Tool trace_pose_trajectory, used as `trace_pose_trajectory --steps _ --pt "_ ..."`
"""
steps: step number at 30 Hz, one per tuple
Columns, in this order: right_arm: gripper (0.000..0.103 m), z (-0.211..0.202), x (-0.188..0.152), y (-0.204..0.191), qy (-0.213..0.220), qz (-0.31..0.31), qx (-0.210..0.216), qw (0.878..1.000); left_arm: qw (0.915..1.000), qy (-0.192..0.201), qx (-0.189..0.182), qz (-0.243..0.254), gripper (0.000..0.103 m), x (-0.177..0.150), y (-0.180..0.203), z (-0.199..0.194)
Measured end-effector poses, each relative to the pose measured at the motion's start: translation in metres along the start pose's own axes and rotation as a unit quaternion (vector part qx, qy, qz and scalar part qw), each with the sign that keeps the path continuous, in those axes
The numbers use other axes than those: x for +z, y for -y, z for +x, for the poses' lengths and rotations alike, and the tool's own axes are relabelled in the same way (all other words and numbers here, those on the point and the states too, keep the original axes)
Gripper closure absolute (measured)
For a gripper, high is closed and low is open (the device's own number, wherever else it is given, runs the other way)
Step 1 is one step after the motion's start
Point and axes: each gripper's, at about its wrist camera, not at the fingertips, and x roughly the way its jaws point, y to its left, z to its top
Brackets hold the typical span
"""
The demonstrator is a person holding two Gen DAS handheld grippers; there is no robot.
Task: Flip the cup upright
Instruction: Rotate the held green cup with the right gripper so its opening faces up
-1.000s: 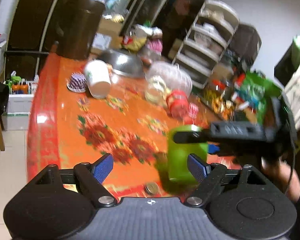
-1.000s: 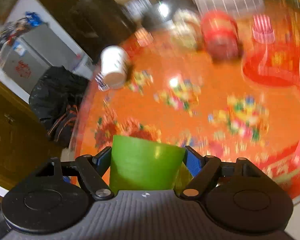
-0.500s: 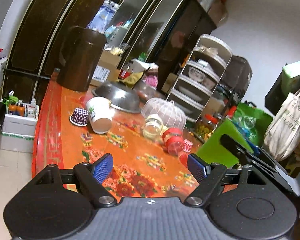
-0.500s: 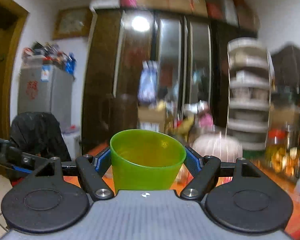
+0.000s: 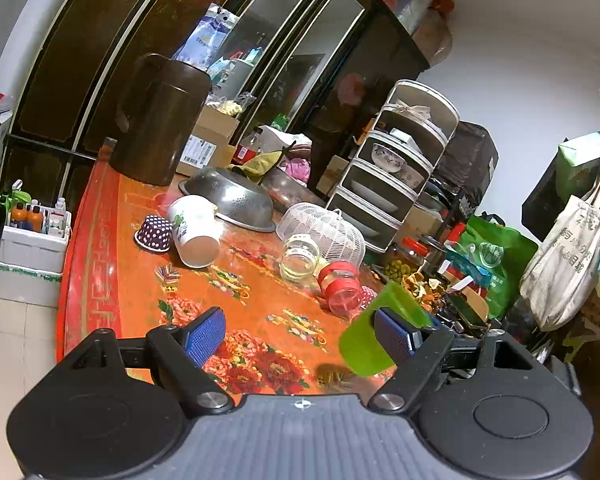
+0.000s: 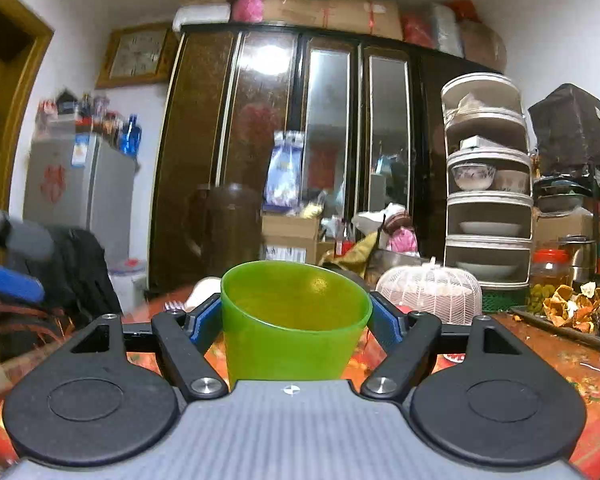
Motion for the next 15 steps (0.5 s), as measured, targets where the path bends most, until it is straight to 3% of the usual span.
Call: trace_pose_trajectory --steps 15 --pt "0.027 0.013 -0.01 -0.014 -0.072 -0.016 0.015 0.997 0.9999 -0.007 0.002 -0.008 0.019 -0.004 -0.007 0.001"
